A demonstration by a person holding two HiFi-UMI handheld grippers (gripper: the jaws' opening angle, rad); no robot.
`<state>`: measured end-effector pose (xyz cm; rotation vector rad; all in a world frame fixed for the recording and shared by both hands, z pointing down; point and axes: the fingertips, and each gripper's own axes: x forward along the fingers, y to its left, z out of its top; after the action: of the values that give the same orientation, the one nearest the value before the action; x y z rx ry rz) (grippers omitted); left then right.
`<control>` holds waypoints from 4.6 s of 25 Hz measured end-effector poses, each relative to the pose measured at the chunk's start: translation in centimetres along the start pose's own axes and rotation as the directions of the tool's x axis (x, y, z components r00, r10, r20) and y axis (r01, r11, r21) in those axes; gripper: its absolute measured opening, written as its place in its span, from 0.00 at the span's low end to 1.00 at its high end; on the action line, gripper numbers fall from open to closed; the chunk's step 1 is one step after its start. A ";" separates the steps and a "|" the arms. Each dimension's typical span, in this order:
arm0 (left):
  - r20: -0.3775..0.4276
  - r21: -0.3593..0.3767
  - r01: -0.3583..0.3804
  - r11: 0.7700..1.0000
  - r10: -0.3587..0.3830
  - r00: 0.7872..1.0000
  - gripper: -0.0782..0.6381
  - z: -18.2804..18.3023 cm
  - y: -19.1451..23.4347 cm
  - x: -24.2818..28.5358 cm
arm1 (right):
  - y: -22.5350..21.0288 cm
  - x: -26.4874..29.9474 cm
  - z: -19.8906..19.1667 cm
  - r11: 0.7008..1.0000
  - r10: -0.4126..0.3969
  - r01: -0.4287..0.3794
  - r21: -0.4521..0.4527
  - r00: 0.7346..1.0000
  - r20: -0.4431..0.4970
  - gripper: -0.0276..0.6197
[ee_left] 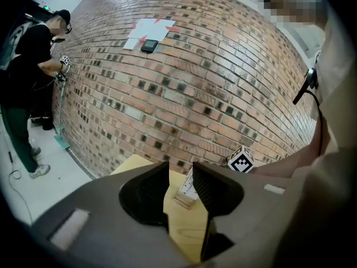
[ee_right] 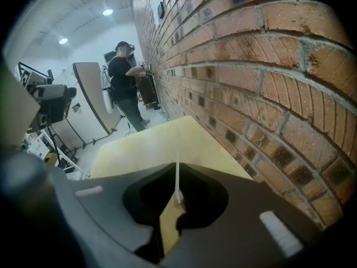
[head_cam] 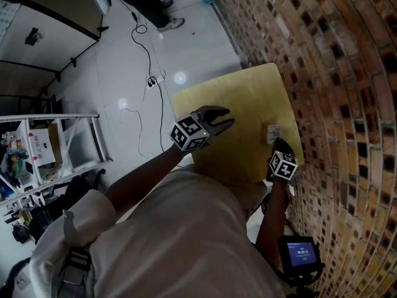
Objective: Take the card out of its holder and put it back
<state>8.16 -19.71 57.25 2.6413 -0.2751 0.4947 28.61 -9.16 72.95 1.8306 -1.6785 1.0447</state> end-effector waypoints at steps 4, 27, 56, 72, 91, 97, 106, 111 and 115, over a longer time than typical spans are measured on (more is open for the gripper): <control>0.000 0.002 0.001 1.000 -0.001 1.000 0.32 0.1 0.0 0.0 | 0.0 0.5 0.0 1.000 -0.004 0.004 -0.013 1.000 -0.008 0.07; -0.012 -0.011 0.009 1.000 -0.009 1.000 0.32 -0.5 -0.5 0.2 | -0.2 3.6 -1.9 0.999 -0.010 0.010 0.048 1.000 -0.013 0.07; -0.027 0.029 0.086 0.996 -0.085 0.996 0.32 -0.2 -2.3 1.3 | -1.5 0.7 0.8 0.992 -0.097 0.090 0.086 0.992 0.081 0.18; -0.035 0.078 0.064 0.995 -0.061 0.998 0.32 -0.9 -0.4 -1.4 | -0.2 -16.0 8.7 0.990 -0.141 0.124 0.067 0.903 0.407 0.24; -0.037 0.025 -0.025 0.999 0.026 0.999 0.32 -3.5 3.6 -4.7 | -0.7 -24.1 1.6 0.954 -0.296 0.242 0.176 0.845 0.445 0.24; -0.019 -0.003 -0.010 1.000 0.010 1.000 0.27 -3.3 3.2 -4.8 | -0.3 -24.8 0.4 0.946 -0.320 0.257 0.198 0.833 0.450 0.24; 0.003 0.005 0.043 0.999 -0.043 0.999 0.30 -2.6 2.3 -4.7 | 0.6 -25.2 -2.5 0.928 -0.359 0.280 0.245 0.844 0.398 0.23; -0.006 0.002 0.082 0.997 -0.082 0.997 0.30 -3.3 1.2 -3.8 | 0.6 -24.7 -4.6 0.917 -0.371 0.276 0.287 0.854 0.365 0.23; -0.018 0.009 0.127 0.992 -0.127 0.992 0.31 -4.2 -0.4 -3.4 | 2.0 -24.4 -6.7 0.916 -0.363 0.271 0.295 0.872 0.327 0.22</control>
<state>3.92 -17.13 59.30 2.6427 -0.0987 0.4781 25.74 11.13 57.93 2.5001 -1.4074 0.8175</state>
